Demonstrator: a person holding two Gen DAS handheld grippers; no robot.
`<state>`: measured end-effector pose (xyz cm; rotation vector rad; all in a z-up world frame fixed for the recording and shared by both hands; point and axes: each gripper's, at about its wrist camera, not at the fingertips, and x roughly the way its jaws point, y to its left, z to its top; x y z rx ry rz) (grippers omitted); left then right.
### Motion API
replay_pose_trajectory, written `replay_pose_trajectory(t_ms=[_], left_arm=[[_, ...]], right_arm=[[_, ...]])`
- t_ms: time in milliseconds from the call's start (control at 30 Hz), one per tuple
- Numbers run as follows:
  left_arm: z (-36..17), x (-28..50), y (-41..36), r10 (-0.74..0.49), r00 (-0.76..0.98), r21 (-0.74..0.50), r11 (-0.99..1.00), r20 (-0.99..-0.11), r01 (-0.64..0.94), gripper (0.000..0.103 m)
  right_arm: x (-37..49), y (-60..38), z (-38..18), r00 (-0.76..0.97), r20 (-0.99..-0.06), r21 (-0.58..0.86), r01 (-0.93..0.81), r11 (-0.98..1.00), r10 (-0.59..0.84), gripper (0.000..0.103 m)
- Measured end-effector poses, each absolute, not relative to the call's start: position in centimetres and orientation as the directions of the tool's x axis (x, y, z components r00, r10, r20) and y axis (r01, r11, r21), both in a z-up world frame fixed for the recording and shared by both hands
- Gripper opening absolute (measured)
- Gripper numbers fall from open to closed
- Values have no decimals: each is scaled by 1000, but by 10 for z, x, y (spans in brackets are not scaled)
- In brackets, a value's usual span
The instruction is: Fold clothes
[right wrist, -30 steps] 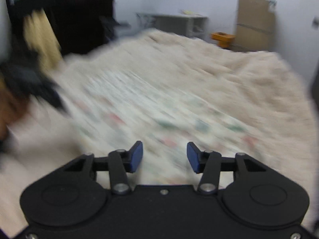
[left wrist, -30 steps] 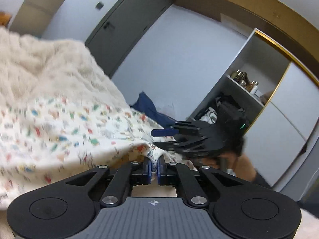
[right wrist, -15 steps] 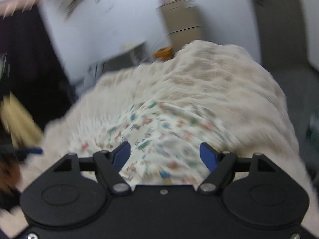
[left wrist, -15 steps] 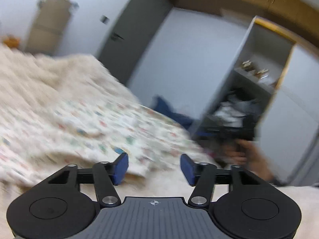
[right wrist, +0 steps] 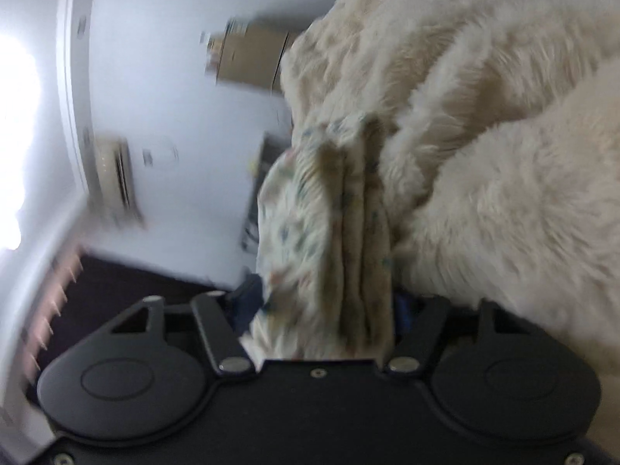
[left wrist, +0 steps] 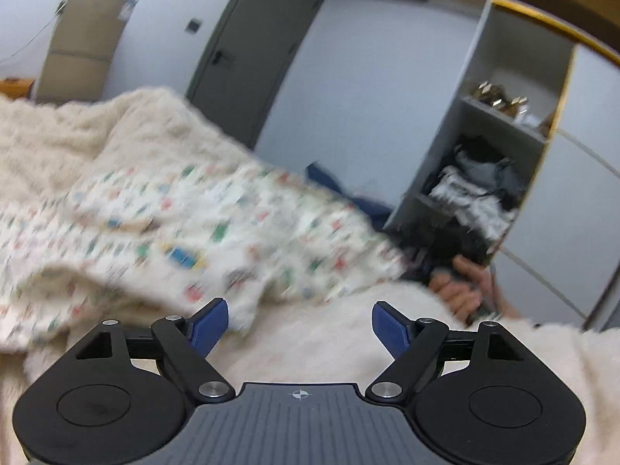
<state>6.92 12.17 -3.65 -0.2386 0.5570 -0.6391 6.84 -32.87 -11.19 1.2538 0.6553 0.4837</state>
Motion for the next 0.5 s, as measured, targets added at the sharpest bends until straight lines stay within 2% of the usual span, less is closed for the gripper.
replay_pose_trajectory(t_ms=[33,67,100,233,333,400,500], left_arm=[[-40,69,125,-605,672,-374,794,-426,479,77],[-43,69,127,-589,681,-371,807,-436,460,77],[-46,68,130,-572,689,-368,818,-446,441,77],[-56,69,160,-667,645,-506,729,-373,461,77],[-70,73,195,-719,635,-629,639,-285,442,77],[-77,73,217,-714,653,-682,610,-252,404,78],[-106,74,284,-589,776,-796,571,-225,203,78]], right_arm=[[69,-330,-108,743,-179,967,12,255,645,30],[69,-331,-104,760,-171,967,7,256,627,23],[70,-332,-100,777,-164,966,1,258,608,21],[72,-338,-84,831,-132,962,-25,273,541,16],[72,-360,-47,868,-87,924,-113,365,489,15],[75,-373,-33,874,-148,890,-87,447,464,16],[88,-383,-51,844,-222,902,-13,432,489,19]])
